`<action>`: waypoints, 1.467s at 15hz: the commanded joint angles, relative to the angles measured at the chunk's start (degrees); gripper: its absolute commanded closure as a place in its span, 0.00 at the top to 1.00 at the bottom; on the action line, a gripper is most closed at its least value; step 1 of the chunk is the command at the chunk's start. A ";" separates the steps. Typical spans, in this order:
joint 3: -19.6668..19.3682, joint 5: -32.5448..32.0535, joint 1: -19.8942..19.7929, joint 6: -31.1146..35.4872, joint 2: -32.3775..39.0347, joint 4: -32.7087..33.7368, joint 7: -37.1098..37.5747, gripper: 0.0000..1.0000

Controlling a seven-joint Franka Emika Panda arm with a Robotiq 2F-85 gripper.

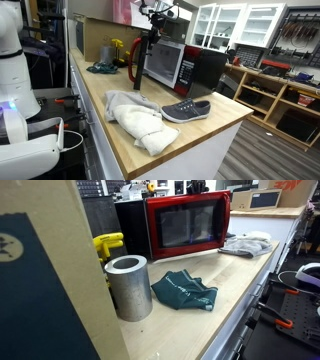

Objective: Open the microwave door

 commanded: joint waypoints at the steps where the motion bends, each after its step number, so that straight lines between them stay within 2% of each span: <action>1: 1.31 1.16 0.06 -3.70 -2.92 -1.54 -1.37 0.00; 5: 2.23 2.41 0.53 -5.48 -4.84 -2.49 -2.78 0.00; 13: 4.59 10.72 2.79 -1.78 -8.91 -8.22 -6.43 0.00; 19: 6.12 14.71 4.86 -2.10 -9.16 -7.72 -8.05 0.00; 22: 6.63 14.63 5.39 -1.20 -9.21 -7.71 -8.67 0.00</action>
